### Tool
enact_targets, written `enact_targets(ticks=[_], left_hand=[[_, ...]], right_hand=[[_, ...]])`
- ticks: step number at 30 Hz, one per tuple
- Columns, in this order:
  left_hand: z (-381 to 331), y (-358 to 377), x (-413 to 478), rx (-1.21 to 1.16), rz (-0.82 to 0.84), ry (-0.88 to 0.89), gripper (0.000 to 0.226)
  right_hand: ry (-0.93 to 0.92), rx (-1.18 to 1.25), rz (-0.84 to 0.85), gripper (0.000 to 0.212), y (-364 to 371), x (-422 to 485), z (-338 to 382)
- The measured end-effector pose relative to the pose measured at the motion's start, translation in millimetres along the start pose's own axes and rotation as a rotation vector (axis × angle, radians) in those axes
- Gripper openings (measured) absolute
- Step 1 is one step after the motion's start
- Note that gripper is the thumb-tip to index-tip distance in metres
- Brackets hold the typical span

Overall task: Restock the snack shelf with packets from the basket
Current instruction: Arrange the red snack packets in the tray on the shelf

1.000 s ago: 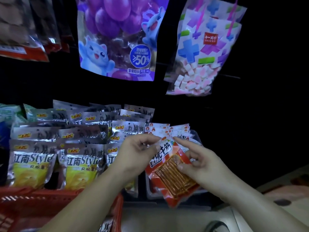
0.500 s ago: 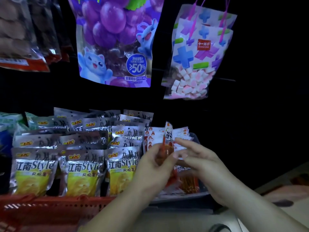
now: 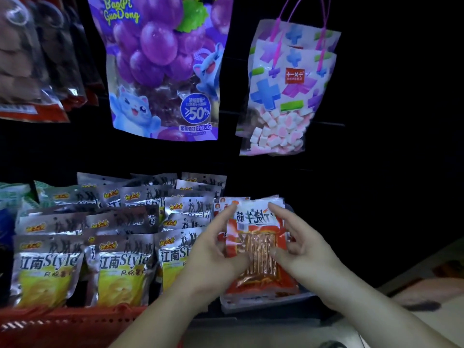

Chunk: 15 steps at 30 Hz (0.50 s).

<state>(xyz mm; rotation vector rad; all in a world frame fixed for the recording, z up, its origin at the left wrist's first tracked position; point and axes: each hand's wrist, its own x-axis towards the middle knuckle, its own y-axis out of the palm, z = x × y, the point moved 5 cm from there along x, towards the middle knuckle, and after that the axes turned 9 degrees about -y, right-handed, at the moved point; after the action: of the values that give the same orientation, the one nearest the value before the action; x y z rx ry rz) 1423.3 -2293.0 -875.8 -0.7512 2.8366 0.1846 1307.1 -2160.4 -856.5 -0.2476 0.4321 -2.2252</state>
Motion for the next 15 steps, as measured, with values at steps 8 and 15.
enact_targets(ticks=[8,15], left_hand=[[-2.4,-4.9,-1.0,0.117,0.064,-0.011,0.089],[6.1,-3.3,3.3,0.055,-0.103,0.02,0.086]], right_hand=[[-0.014,0.05,0.048,0.088,1.6,2.8,-0.9],[0.0,0.115,-0.187,0.08,-9.7,6.2,-5.6]])
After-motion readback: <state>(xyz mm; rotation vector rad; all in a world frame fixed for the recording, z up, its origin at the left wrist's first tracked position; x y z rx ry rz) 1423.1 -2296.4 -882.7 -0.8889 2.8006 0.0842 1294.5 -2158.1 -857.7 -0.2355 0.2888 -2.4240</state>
